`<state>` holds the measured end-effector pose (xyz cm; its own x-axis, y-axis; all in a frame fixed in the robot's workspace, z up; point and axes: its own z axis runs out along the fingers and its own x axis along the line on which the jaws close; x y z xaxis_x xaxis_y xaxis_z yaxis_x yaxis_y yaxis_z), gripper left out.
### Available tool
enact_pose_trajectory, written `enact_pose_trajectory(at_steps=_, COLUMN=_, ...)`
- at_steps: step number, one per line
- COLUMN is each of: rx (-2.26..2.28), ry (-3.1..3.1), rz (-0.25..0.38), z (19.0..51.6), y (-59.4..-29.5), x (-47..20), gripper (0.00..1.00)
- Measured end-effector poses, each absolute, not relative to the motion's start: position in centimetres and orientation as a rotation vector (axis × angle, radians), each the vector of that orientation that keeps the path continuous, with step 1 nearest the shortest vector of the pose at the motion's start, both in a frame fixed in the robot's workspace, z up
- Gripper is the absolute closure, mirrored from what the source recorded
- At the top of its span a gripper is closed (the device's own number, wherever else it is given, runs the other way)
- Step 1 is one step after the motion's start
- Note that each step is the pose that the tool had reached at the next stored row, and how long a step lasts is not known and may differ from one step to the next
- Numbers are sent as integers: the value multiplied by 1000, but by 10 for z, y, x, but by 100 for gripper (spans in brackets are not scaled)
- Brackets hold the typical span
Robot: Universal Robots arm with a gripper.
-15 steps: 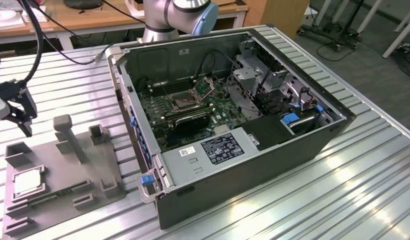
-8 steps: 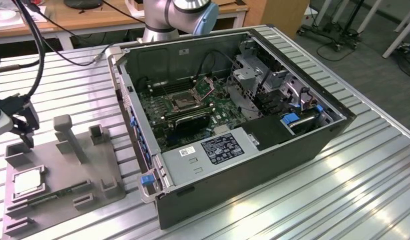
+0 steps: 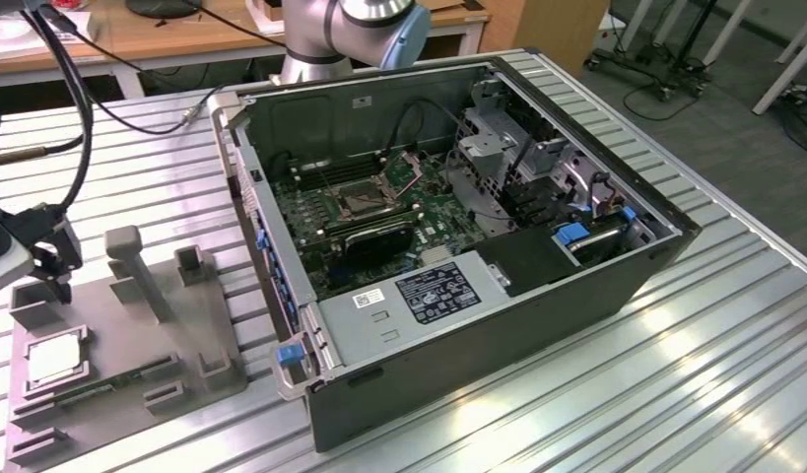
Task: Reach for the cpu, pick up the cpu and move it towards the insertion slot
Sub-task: 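Reach for the cpu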
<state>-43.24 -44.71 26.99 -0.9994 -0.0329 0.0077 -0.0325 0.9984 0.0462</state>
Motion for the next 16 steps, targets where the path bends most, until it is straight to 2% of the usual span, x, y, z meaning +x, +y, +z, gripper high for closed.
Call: enact_pose_trajectory(at_steps=16, rx=52, ry=-3132, rz=-72, z=269, y=-447, x=-432, gripper=22)
